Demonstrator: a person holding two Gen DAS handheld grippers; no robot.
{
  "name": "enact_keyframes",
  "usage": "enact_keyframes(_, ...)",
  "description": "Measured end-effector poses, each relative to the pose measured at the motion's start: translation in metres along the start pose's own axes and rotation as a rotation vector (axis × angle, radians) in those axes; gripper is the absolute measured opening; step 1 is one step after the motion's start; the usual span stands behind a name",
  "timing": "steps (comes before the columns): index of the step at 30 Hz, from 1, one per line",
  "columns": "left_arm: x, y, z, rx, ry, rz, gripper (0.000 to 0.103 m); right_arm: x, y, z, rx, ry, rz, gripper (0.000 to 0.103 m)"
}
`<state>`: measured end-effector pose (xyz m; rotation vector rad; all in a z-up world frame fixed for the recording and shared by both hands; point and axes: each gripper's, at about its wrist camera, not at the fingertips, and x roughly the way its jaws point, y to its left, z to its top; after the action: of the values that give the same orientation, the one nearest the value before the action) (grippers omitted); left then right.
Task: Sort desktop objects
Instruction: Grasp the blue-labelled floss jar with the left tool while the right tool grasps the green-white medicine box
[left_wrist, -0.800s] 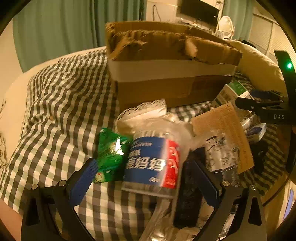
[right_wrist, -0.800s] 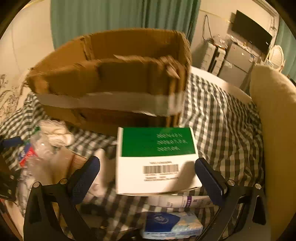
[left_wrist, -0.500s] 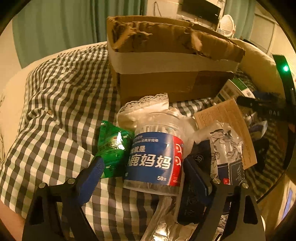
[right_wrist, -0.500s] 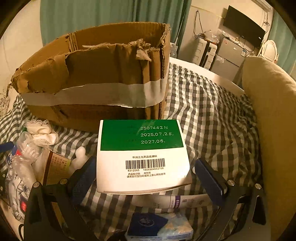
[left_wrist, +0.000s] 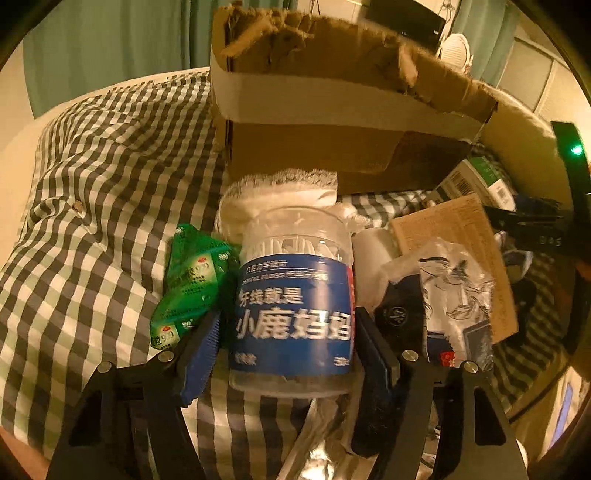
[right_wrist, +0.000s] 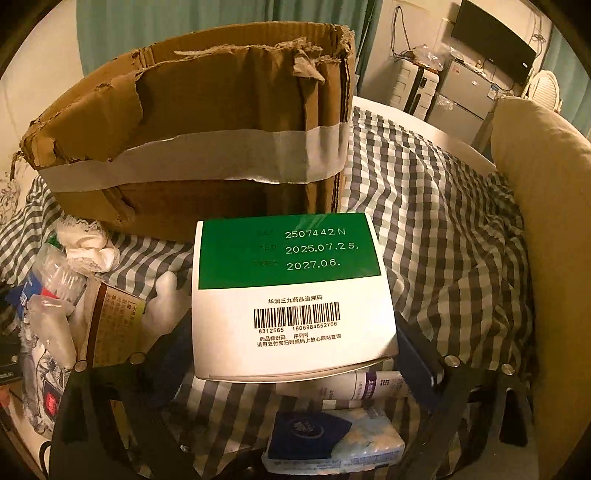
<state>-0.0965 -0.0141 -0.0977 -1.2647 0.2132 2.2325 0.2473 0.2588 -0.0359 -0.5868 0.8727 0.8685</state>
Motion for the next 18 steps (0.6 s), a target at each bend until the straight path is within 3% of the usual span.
enact_keyframes(1,0.001,-0.002,0.000,0.014,-0.005,0.006,0.070,0.000,0.000,0.000,0.005,0.001,0.001,0.095)
enact_keyframes(2,0.001,-0.003,0.000,0.026,-0.011,-0.006,0.062,-0.001,0.000,0.000,0.008,0.001,0.001,0.095)
enact_keyframes(18,-0.029,0.000,-0.004,0.013,-0.070,0.029,0.063,-0.056,0.015,-0.001,0.035,-0.088,0.044,0.094)
